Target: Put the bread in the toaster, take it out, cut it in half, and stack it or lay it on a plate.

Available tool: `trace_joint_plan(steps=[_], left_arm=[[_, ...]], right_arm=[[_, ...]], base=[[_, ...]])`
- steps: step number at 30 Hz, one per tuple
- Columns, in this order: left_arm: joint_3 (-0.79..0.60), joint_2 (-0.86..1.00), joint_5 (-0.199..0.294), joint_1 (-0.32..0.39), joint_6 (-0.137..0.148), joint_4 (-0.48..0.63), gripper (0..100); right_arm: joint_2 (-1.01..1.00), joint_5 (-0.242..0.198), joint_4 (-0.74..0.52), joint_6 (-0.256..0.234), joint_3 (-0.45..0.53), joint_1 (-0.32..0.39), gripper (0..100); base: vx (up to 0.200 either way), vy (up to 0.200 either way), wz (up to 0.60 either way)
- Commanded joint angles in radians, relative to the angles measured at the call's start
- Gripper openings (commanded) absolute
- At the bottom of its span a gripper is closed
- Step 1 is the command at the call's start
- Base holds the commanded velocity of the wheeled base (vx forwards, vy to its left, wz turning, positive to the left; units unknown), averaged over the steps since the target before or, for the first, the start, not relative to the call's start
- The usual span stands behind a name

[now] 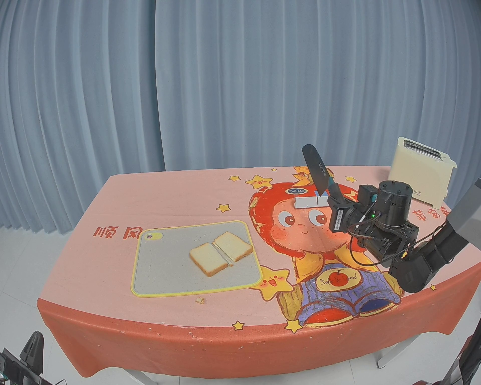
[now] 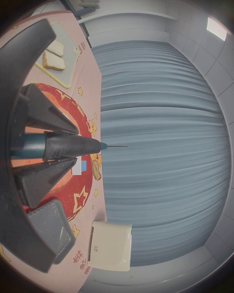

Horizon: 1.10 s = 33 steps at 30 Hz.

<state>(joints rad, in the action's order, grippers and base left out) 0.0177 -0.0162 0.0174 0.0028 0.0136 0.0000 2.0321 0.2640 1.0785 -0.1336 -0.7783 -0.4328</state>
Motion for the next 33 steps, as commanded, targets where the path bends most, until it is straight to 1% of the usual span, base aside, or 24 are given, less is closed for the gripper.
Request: trace_joint_plan(steps=[1,6,7,13,21,25,33], left_arm=[[-0.018,0.016,-0.001,0.0,0.0,0.0,0],[-0.018,0.016,-0.001,0.0,0.0,0.0,0],[-0.018,0.016,-0.001,0.0,0.0,0.0,0],[-0.018,0.016,-0.001,0.0,0.0,0.0,0],[-0.018,0.016,-0.001,0.0,0.0,0.0,0],[-0.018,0.016,-0.001,0.0,0.0,0.0,0],[-0.018,0.016,-0.001,0.0,0.0,0.0,0]], right_arm=[[0.02,0.0,0.001,0.0,-0.007,0.006,0],[0.031,-0.008,0.0,-0.011,-0.012,0.02,0],[0.03,-0.02,-0.005,-0.031,-0.013,0.022,0],[0.031,-0.052,-0.014,-0.034,-0.007,0.048,0],[0.043,-0.051,-0.015,-0.031,0.004,0.057,0],[0.031,-0.051,-0.015,-0.029,0.04,0.057,0],[0.019,-0.051,-0.017,-0.027,0.068,0.051,0]], base=[[0.0,0.0,0.0],[0.0,0.0,0.0],[0.0,0.0,0.0],[0.0,0.0,0.0],[0.0,0.0,0.0],[0.0,0.0,0.0],[0.0,0.0,0.0]])
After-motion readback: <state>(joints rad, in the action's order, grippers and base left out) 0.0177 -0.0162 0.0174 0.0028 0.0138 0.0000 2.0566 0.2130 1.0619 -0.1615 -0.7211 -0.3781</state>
